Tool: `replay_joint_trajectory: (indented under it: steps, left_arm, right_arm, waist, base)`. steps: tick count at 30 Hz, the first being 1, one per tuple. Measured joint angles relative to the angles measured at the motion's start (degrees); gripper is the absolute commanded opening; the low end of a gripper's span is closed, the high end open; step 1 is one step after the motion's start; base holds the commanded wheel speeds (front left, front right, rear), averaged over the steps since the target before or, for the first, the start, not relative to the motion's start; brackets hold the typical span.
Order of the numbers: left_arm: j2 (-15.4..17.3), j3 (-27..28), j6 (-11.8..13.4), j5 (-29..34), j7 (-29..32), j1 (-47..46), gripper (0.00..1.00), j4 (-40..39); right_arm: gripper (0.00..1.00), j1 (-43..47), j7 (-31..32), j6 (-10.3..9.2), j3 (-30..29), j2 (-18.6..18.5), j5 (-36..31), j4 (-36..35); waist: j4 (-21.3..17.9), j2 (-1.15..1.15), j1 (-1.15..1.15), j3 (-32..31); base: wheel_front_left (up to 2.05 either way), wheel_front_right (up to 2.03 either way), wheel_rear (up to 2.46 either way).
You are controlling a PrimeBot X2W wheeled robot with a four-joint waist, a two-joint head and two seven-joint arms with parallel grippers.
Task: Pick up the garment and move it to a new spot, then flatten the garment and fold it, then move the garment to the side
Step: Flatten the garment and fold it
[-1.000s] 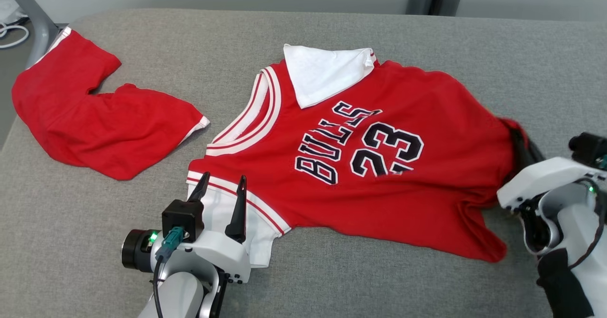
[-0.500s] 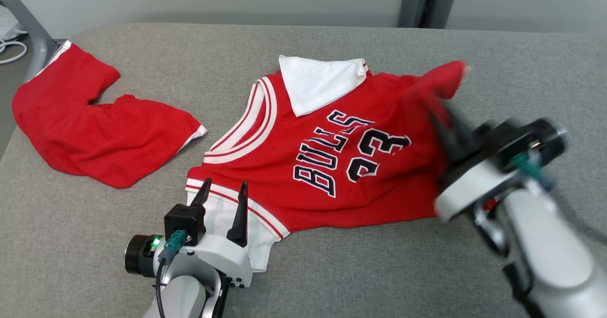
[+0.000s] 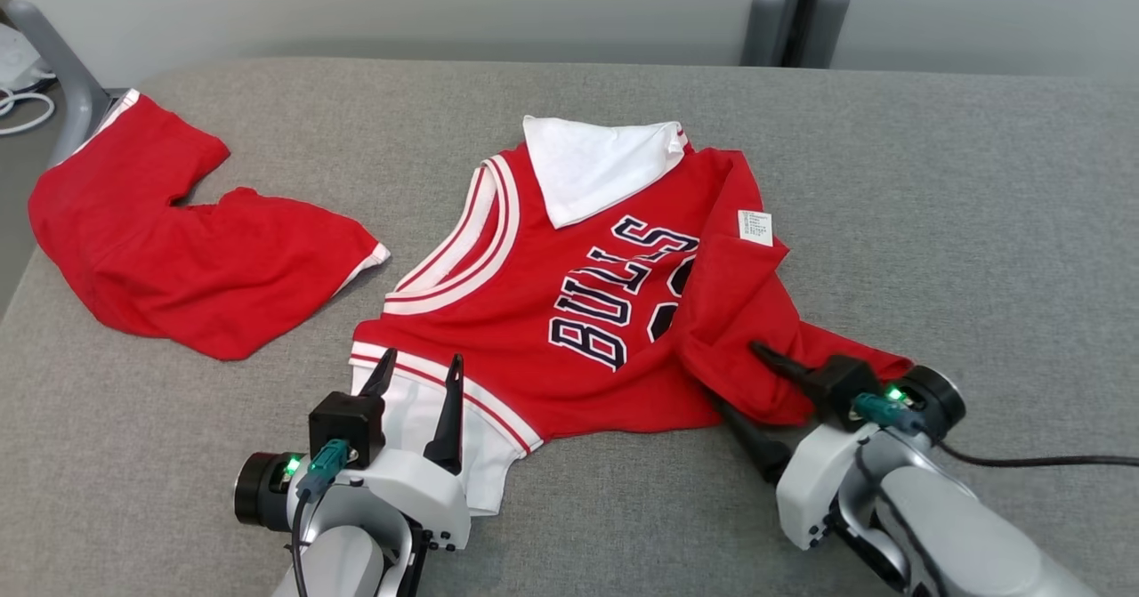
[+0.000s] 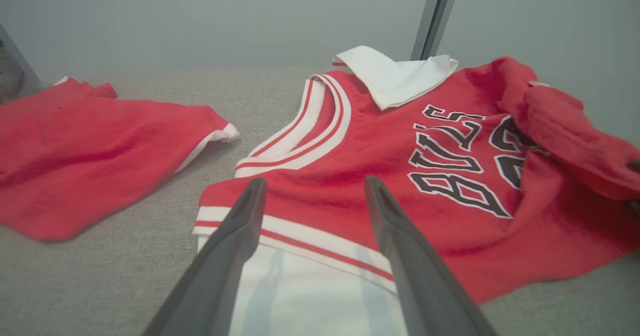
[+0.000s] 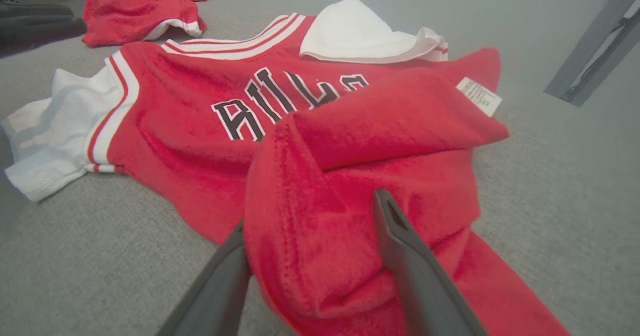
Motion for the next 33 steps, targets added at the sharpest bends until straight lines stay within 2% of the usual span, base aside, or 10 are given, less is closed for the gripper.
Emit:
replay_joint_trajectory:
  steps: [6,9,10,11,14,26,33]
  left_arm:
    - [0.2,0.6,0.4,-0.4,-0.7,0.6,1.00,-0.7]
    - [0.4,0.9,0.5,-0.6,-0.9,1.0,1.00,-1.1]
    - [0.4,1.0,0.5,-0.6,-1.2,1.2,1.00,-1.7]
    - [0.4,1.0,0.5,-0.6,-1.2,1.2,1.00,-1.7]
    - [0.4,1.3,0.6,-0.7,-1.3,1.3,1.00,-2.5]
    - [0.5,1.1,0.7,-0.7,-1.8,2.0,1.00,-2.9]
    - [0.3,0.5,0.4,-0.5,-1.8,1.9,1.00,-2.6]
  right_arm:
    - [1.00,0.2,-0.7,0.00,-6.0,-2.5,5.0,-1.4]
    - [1.00,0.9,-0.9,0.00,-8.3,-3.3,5.2,-3.0]
    - [1.00,2.3,-1.2,0.00,-11.5,-3.8,5.0,-4.4]
    - [1.00,2.3,-1.2,0.00,-11.5,-3.8,5.0,-4.4]
    - [1.00,4.6,-1.3,-0.01,-16.7,-3.9,4.1,-7.0]
    - [1.00,15.7,0.8,-0.01,-29.2,0.8,-0.1,-16.3]
    - [1.00,15.8,3.0,-0.01,-34.8,2.3,-0.8,-17.0]
  waist:
    - [-1.7,0.00,0.00,-1.3]
    - [-2.5,0.00,0.00,-1.7]
    - [-3.4,0.00,0.00,-2.0]
    - [-3.4,0.00,0.00,-2.0]
    - [-4.7,0.00,0.00,-2.4]
    - [-8.8,0.00,0.00,-2.7]
    - [-8.3,0.00,0.00,-2.4]
  base:
    - [0.00,0.00,0.00]
    - [0.00,0.00,0.00]
    - [0.00,0.00,0.00]
    - [0.00,0.00,0.00]
    - [0.00,0.00,0.00]
    - [0.00,0.00,0.00]
    - [0.00,0.00,0.00]
